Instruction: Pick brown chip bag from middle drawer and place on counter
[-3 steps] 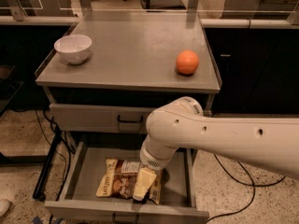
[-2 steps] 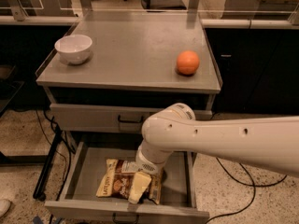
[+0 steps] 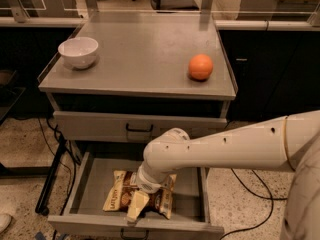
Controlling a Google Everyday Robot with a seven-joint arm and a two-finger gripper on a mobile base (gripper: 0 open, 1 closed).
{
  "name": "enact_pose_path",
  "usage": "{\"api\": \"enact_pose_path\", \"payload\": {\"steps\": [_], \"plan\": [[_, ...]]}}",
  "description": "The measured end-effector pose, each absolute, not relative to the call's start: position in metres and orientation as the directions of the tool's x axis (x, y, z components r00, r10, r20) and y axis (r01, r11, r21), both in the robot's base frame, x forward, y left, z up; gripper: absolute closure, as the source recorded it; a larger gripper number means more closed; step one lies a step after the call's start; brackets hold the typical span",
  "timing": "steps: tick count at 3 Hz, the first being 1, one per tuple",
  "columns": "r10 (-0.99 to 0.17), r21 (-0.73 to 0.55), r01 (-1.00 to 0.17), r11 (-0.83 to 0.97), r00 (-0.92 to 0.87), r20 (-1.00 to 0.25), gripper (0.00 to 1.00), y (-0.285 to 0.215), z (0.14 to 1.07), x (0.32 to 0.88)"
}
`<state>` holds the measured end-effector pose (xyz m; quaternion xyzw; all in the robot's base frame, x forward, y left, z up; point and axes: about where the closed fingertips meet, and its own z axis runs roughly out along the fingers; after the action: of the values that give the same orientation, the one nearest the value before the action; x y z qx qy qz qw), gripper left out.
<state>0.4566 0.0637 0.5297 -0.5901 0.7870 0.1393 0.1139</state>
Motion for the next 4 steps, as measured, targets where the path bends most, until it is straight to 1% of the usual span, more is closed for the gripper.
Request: {"api": "enact_pose_path", "payload": {"steps": [1, 2, 4], "plan": [[-0.897, 0.085, -0.961, 0.265, -0.278, -0.344, 0.0, 0.064, 0.53, 0.457], [-0.905, 0.111, -0.965, 0.236, -0.26, -0.338, 0.0, 0.078, 0.514, 0.448], [-0.877, 0.249, -0.957, 0.151, -0.246, -0.413, 0.0, 0.176, 0.429, 0.432]]}}
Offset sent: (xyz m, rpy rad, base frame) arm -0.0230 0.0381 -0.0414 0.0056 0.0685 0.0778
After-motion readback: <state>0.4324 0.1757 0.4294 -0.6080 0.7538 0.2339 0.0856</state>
